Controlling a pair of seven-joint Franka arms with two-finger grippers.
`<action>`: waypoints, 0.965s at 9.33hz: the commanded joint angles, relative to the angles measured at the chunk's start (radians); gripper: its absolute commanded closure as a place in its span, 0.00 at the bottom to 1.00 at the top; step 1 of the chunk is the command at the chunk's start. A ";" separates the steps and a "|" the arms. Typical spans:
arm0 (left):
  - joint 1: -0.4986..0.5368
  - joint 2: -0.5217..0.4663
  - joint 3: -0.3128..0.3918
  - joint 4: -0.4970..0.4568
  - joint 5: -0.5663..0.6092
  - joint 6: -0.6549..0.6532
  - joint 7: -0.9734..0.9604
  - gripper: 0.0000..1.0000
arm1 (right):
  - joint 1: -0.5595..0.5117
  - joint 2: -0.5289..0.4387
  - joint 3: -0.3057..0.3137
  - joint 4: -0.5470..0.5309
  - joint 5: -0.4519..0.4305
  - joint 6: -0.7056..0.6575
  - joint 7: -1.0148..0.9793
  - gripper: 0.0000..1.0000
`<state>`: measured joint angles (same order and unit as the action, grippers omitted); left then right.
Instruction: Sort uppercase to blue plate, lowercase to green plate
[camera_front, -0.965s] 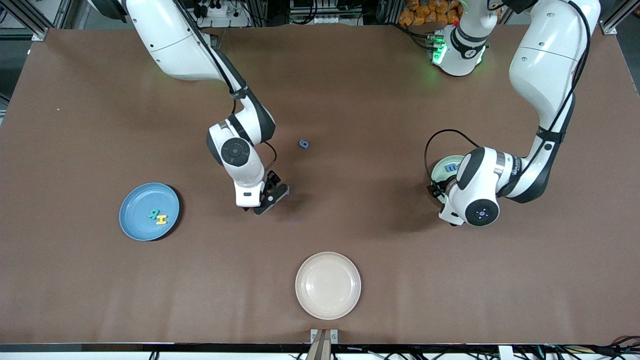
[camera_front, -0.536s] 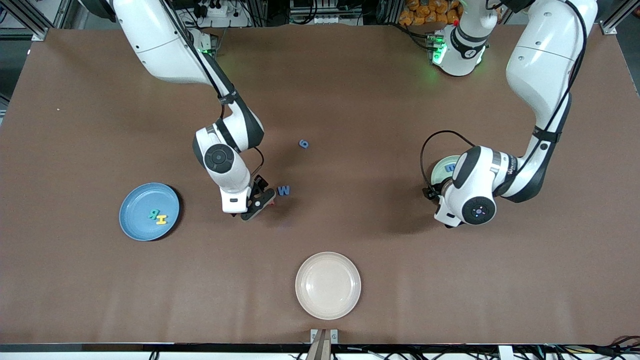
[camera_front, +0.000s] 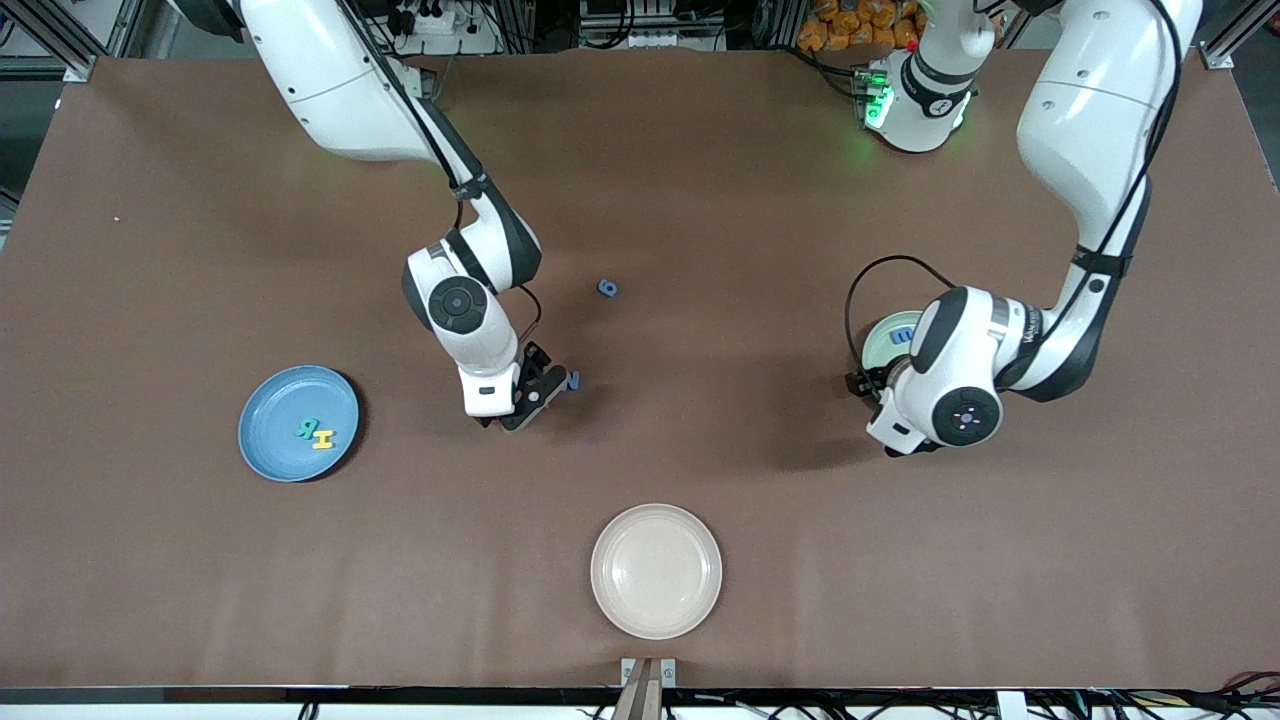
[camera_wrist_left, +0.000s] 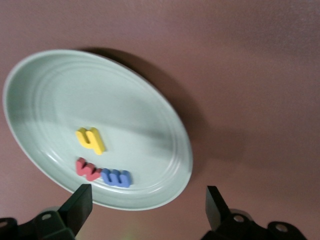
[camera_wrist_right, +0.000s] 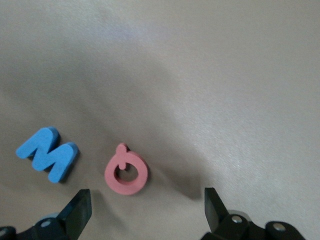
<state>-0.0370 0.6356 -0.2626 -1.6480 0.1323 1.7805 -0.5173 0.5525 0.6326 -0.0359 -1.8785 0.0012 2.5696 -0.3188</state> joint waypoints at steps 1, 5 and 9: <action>0.035 -0.053 0.003 -0.015 -0.048 -0.051 0.139 0.00 | 0.009 0.010 0.001 -0.001 -0.013 0.021 -0.002 0.00; 0.049 -0.060 0.003 -0.020 -0.072 -0.081 0.149 0.00 | 0.020 0.027 0.001 0.021 -0.013 0.021 0.001 0.00; 0.051 -0.056 0.003 -0.019 -0.074 -0.085 0.154 0.00 | 0.023 0.036 -0.001 0.027 -0.013 0.021 0.001 0.00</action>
<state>0.0143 0.5911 -0.2605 -1.6564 0.0803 1.7062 -0.3822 0.5729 0.6561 -0.0355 -1.8675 -0.0011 2.5868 -0.3188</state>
